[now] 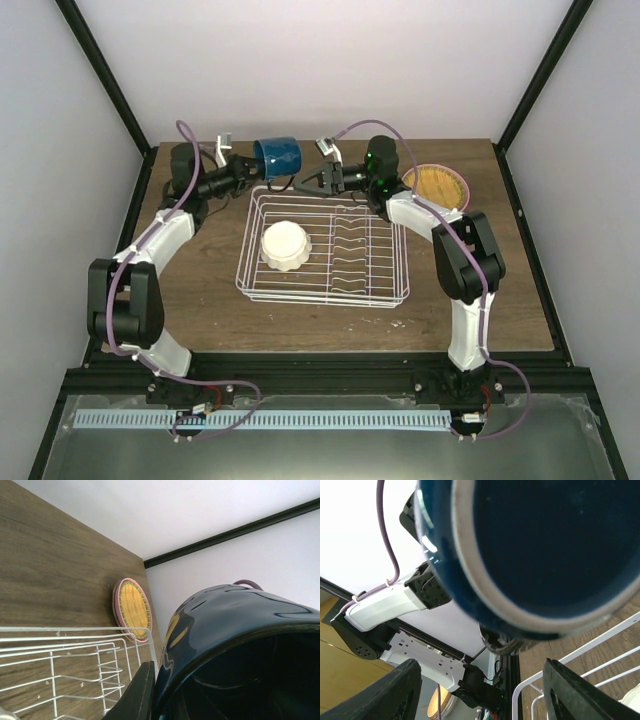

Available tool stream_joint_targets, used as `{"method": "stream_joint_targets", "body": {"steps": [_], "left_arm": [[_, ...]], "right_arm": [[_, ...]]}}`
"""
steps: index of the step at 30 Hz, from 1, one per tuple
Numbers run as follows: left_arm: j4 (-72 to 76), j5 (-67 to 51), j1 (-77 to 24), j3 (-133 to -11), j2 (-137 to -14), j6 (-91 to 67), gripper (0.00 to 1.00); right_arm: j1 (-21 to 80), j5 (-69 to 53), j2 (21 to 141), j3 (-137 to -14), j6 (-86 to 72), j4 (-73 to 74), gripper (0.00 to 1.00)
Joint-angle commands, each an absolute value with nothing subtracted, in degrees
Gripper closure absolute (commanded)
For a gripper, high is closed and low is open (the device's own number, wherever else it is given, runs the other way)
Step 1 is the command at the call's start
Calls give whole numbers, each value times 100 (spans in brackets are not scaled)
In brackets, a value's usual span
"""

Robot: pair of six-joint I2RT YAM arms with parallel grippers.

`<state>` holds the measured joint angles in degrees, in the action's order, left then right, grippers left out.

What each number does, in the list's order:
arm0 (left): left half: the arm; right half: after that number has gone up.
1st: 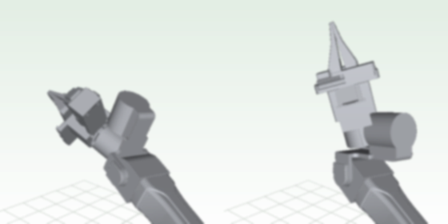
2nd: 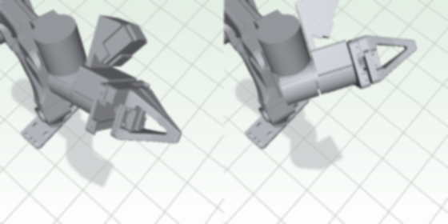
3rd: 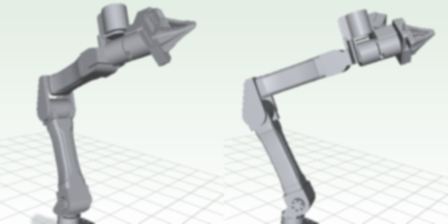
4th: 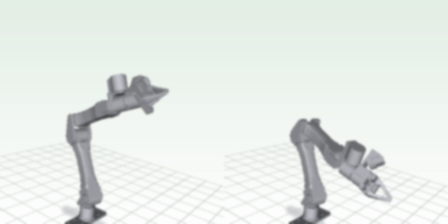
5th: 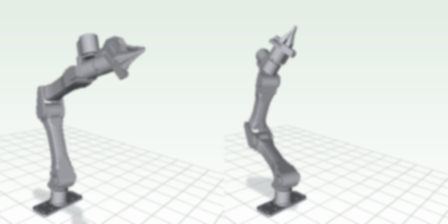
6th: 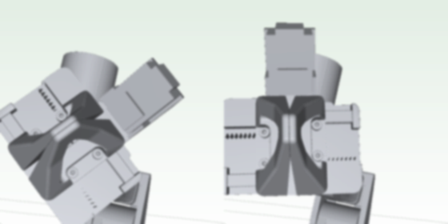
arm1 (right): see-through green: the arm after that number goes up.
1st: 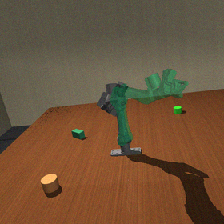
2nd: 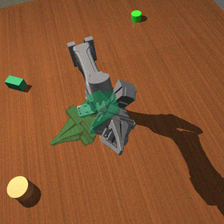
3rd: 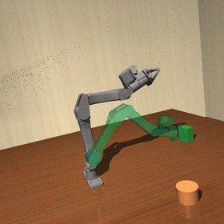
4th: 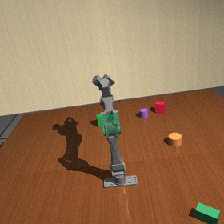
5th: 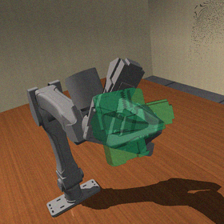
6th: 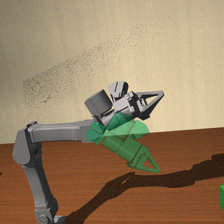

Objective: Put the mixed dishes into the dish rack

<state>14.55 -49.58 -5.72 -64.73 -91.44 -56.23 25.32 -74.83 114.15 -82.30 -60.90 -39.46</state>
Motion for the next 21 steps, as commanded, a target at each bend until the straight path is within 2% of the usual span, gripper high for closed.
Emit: {"method": "stream_joint_targets", "body": {"steps": [1, 5, 9, 21], "left_arm": [[2222, -4912, -832, -6449, -8944, -5895, 100], [2501, -4863, -1033, -6391, -9035, -6125, 100], [2687, -4830, -1168, -6362, -9100, -6263, 100], [2748, -4822, -1223, -6086, -9094, -6262, 100]], "right_arm": [[2565, -7505, 11548, -8198, -5983, -4023, 33], [2576, -7451, 11538, -8187, -5893, -3993, 34], [2584, -7399, 11518, -8140, -5895, -4047, 40], [2584, -7357, 11441, -8054, -5926, -4273, 81]]}}
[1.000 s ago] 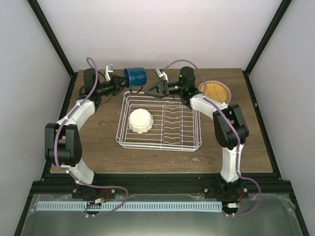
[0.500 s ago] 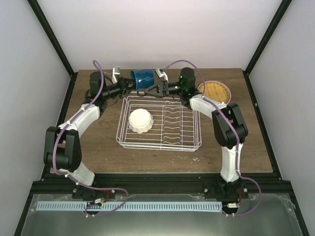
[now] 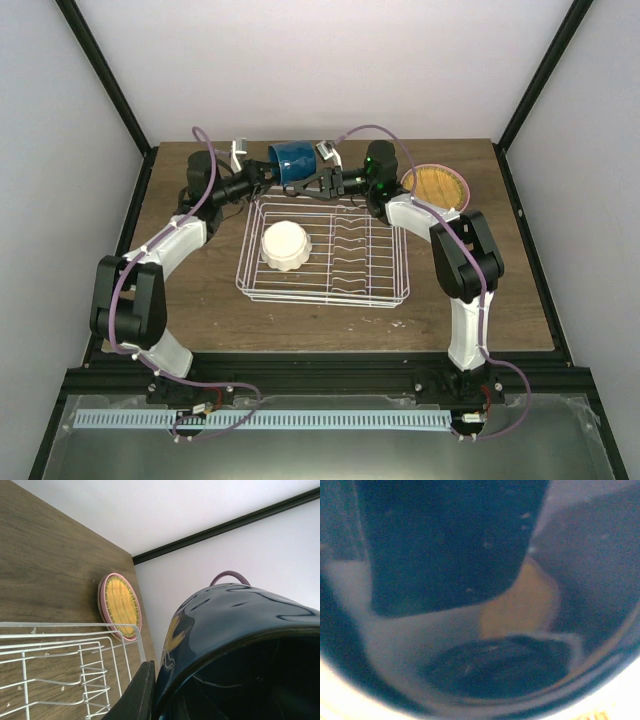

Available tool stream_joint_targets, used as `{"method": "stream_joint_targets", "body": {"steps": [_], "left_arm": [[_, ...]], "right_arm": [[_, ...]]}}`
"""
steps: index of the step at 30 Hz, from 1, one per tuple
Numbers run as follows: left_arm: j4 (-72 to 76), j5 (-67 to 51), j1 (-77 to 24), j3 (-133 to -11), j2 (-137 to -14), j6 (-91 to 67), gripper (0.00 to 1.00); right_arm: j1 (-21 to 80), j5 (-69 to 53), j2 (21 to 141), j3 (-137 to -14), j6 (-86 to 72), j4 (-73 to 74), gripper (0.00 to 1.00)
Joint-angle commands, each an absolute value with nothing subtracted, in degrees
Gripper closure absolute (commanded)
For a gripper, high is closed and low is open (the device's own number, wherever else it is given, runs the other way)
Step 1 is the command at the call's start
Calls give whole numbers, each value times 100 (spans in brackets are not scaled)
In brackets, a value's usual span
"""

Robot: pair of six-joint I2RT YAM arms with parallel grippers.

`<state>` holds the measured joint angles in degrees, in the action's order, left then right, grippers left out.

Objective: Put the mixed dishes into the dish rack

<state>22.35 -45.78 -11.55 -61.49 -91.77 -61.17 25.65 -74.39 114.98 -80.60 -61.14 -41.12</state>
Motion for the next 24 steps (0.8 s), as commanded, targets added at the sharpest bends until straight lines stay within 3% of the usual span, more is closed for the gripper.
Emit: {"method": "stream_joint_targets", "body": {"steps": [1, 10, 19, 24], "left_arm": [[2798, -4801, -1225, -6010, -9082, -6238, 100], [3475, -4753, -1230, -5268, -9066, -6525, 96], [3196, -4857, -1214, -5093, -9101, -6201, 64], [3036, -4951, -1132, -4994, -9073, -6091, 56]], "right_arm": [[2581, -7343, 11434, -8057, -5919, -4271, 83], [2575, -7212, 11378, -8040, -5635, -3937, 99], [2486, -6951, 11133, -8261, -4647, -2622, 99], [2423, -6749, 11004, -8424, -4122, -1925, 99]]}}
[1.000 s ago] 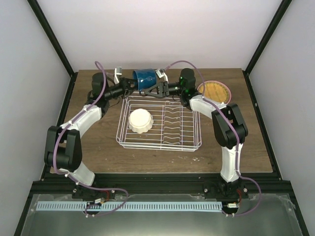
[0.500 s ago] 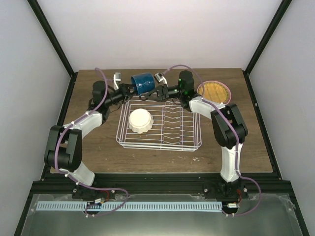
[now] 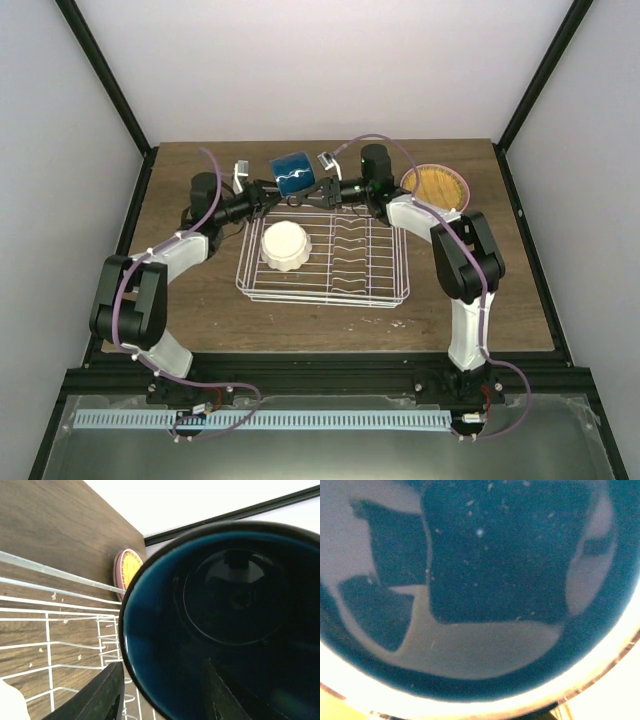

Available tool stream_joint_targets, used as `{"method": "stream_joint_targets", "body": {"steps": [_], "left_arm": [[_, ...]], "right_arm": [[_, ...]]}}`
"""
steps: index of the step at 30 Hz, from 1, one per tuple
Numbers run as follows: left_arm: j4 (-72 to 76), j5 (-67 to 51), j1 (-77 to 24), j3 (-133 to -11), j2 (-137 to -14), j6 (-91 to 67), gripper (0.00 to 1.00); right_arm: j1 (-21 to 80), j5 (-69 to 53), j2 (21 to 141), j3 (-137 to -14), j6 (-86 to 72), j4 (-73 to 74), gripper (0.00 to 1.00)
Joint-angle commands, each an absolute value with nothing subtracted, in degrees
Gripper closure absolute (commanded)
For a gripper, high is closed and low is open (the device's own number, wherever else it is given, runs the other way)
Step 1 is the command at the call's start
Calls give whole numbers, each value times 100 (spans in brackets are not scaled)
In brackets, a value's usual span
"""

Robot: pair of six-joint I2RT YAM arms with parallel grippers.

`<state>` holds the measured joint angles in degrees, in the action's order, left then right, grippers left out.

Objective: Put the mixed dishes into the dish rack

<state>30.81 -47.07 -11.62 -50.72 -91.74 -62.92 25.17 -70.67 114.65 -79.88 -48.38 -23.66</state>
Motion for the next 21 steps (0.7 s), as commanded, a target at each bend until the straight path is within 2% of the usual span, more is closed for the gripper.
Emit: {"method": "stream_joint_targets", "body": {"steps": [1, 8, 13, 16, 21], "left_arm": [[2981, -4974, -1126, -4999, -9059, -6049, 55], [2240, -5042, -896, -5031, -8776, -5598, 54], [507, -4768, -374, -5423, -8360, -4460, 54], [-1140, -4228, -80, -6130, -8258, -3271, 54], [-2628, -3222, 182, -7241, -8426, -2421, 55]], "right_arm": [[2399, -6724, 10984, -8413, -4129, -1919, 99], [2207, -6469, 10858, -8470, -3722, -1452, 99], [2161, -6026, 10738, -9069, -2087, 611, 99], [2167, -5810, 10704, -9386, -1147, 1965, 99], [2207, -5362, 10655, -9774, 157, 3753, 99]]}}
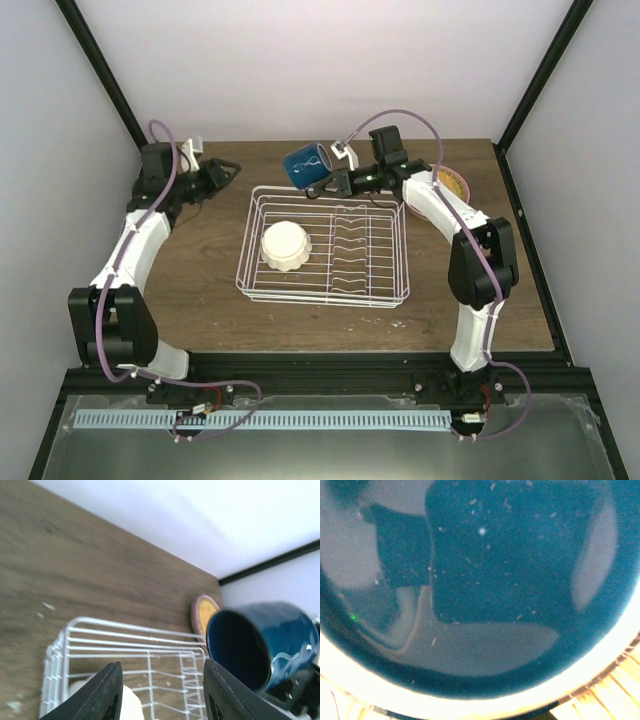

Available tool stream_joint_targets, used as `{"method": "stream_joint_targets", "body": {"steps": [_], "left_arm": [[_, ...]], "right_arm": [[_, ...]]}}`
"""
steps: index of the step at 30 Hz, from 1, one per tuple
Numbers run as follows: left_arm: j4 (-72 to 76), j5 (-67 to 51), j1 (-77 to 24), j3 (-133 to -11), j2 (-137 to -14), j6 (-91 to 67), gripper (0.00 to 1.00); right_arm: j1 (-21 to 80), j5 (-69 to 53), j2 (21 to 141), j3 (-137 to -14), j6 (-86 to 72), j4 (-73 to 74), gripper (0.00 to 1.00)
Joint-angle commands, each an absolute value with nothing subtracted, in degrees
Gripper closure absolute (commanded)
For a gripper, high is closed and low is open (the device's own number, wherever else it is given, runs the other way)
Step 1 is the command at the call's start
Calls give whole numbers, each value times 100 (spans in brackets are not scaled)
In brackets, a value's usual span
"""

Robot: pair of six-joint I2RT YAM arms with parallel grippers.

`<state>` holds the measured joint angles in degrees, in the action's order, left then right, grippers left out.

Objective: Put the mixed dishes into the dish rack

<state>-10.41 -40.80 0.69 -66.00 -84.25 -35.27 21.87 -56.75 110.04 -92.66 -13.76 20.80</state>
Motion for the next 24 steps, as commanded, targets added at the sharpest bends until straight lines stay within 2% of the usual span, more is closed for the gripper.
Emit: {"method": "stream_joint_targets", "body": {"steps": [1, 8, 18, 24], "left_arm": [[-2726, -3078, 210, -7331, -8456, -2372, 55], [-2819, -2791, 229, -7500, -8640, -2256, 55], [-2580, -2900, 238, -7437, -8850, -2289, 57], [-2560, -2929, 237, -7360, -8869, -2206, 57]], "right_arm": [[2237, -5170, 10656, -9860, 380, 4111, 99], [2700, -3981, 10538, -10004, 1263, 5444, 99], [3795, -2625, 10267, -9516, 1795, 5449, 99], [4169, -2104, 10120, -8776, 2174, 4844, 99]]}}
